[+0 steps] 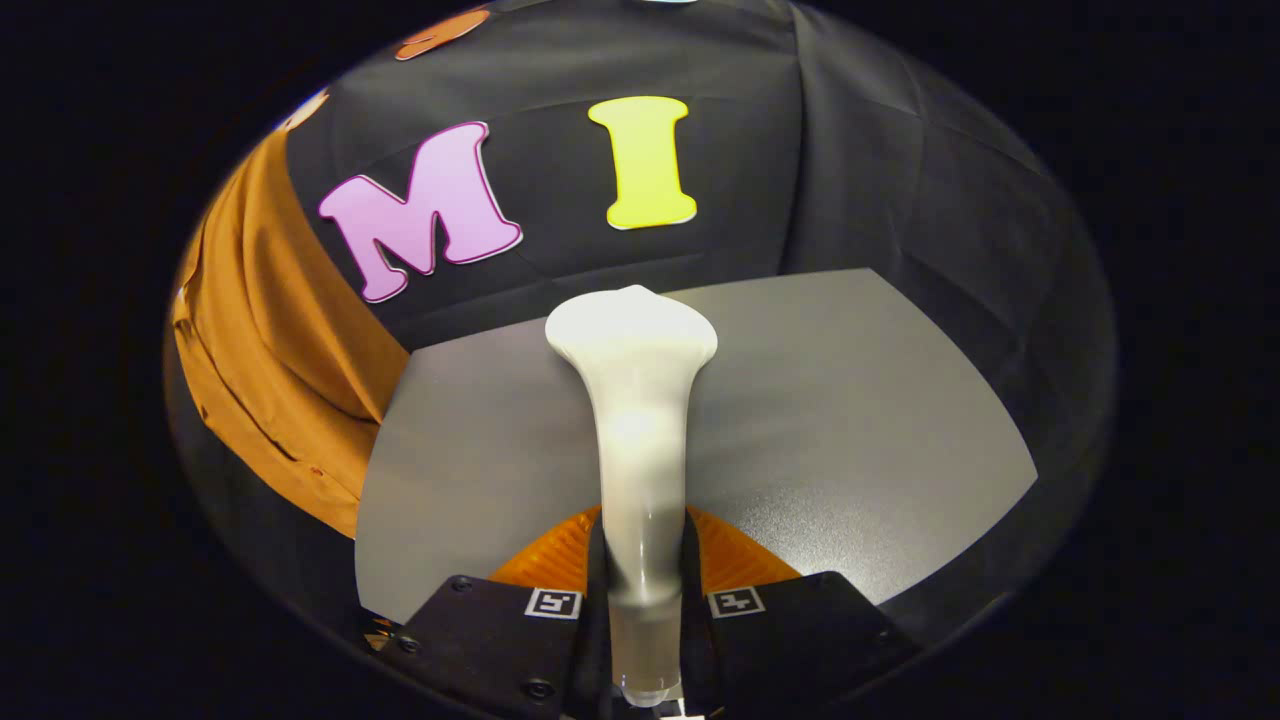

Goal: Iron the clothes twice with a garment steamer, once on the left side and once on the right side.

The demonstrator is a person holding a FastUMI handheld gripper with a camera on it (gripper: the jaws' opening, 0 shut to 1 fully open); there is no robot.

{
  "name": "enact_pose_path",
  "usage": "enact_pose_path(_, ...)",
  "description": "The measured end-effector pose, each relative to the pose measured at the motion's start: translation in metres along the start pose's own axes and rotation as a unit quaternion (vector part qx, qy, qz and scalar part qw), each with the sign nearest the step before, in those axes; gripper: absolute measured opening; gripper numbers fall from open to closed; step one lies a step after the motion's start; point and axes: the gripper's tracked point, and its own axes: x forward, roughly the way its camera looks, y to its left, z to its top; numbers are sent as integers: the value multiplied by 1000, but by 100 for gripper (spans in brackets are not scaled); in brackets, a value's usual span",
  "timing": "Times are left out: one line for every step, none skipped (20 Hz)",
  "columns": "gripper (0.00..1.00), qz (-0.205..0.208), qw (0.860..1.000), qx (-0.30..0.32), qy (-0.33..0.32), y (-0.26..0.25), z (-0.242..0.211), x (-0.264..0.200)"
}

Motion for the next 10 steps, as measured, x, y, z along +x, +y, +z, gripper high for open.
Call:
enact_pose_path(31,-2,1000,0,-13,1,4,-5)
enact_pose_path(31,-10,1000,-5,-25,-2,6,-12)
enact_pose_path(31,-15,999,-7,-38,-3,9,-20)
enact_pose_path(31,-18,998,-6,-52,-1,12,-29)
enact_pose_path(31,-21,997,-4,-68,0,15,-37)
enact_pose_path(31,-25,995,0,-94,1,19,-51)
enact_pose_path(31,-28,993,3,-113,2,24,-61)
enact_pose_path(31,-29,991,7,-134,4,28,-75)
enact_pose_path(31,-30,988,9,-153,8,32,-87)
enact_pose_path(30,-31,985,7,-168,14,34,-101)
